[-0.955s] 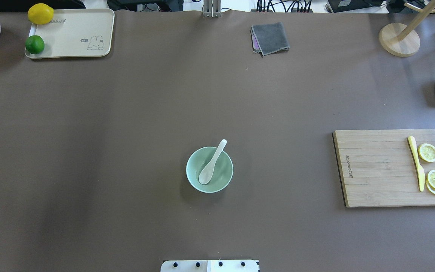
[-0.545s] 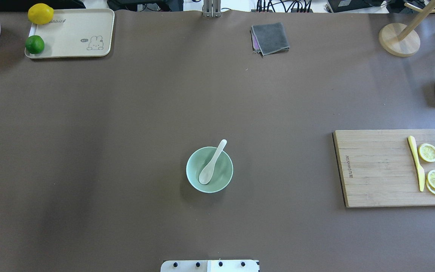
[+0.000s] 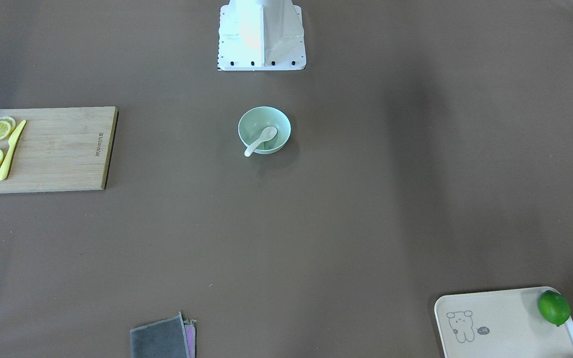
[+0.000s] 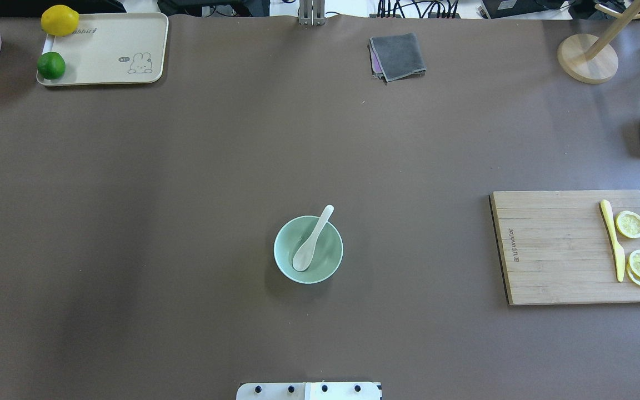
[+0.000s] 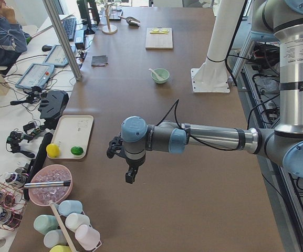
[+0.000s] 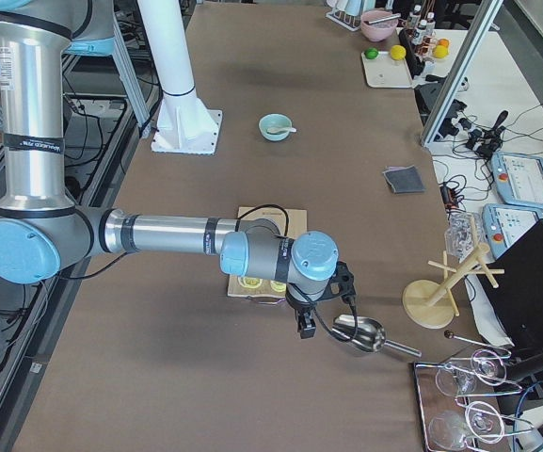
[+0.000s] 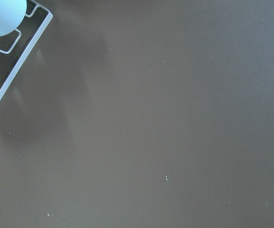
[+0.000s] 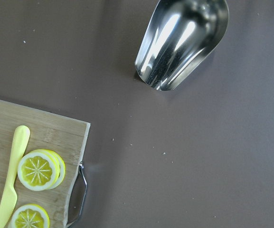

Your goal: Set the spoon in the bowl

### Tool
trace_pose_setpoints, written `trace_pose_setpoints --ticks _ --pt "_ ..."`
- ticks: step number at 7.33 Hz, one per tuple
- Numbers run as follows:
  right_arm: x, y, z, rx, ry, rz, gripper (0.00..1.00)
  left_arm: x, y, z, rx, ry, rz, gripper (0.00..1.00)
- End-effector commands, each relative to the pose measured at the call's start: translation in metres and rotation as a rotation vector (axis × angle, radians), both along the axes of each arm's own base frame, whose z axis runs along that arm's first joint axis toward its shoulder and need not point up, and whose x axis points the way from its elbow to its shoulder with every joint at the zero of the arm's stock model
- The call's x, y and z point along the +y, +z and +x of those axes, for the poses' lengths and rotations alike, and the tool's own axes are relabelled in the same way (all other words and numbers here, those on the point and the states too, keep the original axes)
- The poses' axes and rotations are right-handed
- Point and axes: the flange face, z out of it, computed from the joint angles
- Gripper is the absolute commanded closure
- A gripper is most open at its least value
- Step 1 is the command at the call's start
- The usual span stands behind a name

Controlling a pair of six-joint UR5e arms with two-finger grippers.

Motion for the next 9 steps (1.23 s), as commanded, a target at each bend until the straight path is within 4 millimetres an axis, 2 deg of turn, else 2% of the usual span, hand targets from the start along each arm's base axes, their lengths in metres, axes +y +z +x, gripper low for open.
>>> trace_pose_setpoints --ticks 1,3,7,8,9 --pt "0.001 0.0 0.0 0.0 -0.001 0.002 0.0 -0.001 0.001 0.0 -0.004 0.001 -0.002 0.02" --pt "0.003 -0.003 0.0 0.0 0.003 0.002 0.0 -0.002 -0.001 -0.001 -0.007 -0.001 0.003 0.02" --pt "0.002 -0.005 0.0 0.004 0.005 0.004 0.0 -0.004 -0.015 0.0 0.003 0.002 0.035 0.02" --pt "0.002 -0.01 0.0 0.006 0.006 0.015 0.0 -0.005 -0.021 0.0 0.003 0.002 0.048 0.02" --pt "0.001 -0.014 0.0 0.007 0.006 0.023 0.0 -0.014 -0.029 0.001 0.003 0.002 0.077 0.02"
